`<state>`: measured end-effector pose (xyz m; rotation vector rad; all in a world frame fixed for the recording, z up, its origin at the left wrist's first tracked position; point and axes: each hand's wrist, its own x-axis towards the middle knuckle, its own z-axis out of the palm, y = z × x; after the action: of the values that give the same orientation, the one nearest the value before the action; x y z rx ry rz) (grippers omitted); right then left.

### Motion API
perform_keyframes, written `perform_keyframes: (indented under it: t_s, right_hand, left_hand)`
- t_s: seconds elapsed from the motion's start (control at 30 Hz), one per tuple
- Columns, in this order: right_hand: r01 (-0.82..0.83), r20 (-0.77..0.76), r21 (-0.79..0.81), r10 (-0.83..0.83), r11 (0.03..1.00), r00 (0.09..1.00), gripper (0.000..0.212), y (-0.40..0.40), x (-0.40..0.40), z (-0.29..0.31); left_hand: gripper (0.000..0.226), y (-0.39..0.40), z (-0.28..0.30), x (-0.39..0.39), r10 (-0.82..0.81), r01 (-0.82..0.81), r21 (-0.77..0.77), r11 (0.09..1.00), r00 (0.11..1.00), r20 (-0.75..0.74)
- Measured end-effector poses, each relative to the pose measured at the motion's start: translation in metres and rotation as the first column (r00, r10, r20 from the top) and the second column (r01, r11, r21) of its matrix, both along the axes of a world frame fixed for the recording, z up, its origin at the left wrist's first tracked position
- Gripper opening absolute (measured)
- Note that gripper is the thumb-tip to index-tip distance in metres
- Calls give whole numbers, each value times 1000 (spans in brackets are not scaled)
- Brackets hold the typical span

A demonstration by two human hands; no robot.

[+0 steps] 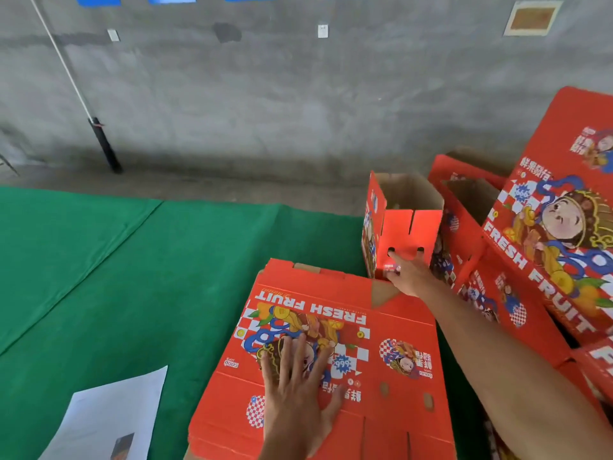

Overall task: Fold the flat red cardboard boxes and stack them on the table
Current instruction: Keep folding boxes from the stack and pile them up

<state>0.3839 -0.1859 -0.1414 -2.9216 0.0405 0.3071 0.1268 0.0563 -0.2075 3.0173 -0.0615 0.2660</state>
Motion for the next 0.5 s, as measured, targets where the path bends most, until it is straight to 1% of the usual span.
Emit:
perform_keyframes:
  t_s: [0.03,0.07,0.1,0.17,0.2,0.23,0.3,0.33,0.37,0.43,0.5]
  right_hand:
    - [-7,-60,26,9,1000,998,58,-1,-6,-6]
    - [-1,-85,53,5,999,996,55,-1,-15,-11]
    - [16,-71,71,-11,997,997,54,-1,-25,-14]
    - [55,38,65,-58,996,998,56,1,-52,-17]
    - [75,94,46,-79,996,992,60,1,-67,-17]
    - [116,118,54,-121,992,986,69,2,-83,-19]
    - [244,64,126,-254,962,965,92,3,-120,-25]
    - [309,15,171,-316,936,949,101,1,-139,-30]
    - [363,-28,218,-366,906,930,105,-1,-157,-37]
    - [442,-84,320,-439,838,894,103,-4,-191,-48]
    - [439,-78,365,-442,821,893,99,-4,-219,-49]
  left_hand:
    - [66,-1,2,0,8,-8,-8,1000,1000,-7]
    - [68,0,4,0,18,-19,-15,1000,999,-35]
    - [70,1,5,1,25,-25,-8,1000,997,-67]
    - [74,3,4,5,28,-29,-6,1000,990,-136]
    - [75,4,4,7,38,-43,-24,999,987,-159]
    - [75,5,6,8,60,-68,-44,997,983,-171]
    - [79,13,12,7,154,-167,-68,984,974,-169]
    - [85,20,15,5,226,-242,-77,967,959,-172]
    - [93,29,19,2,298,-316,-76,946,937,-185]
    - [105,48,26,-5,389,-412,-76,908,896,-213]
    - [107,65,35,-12,422,-461,-165,872,878,-225]
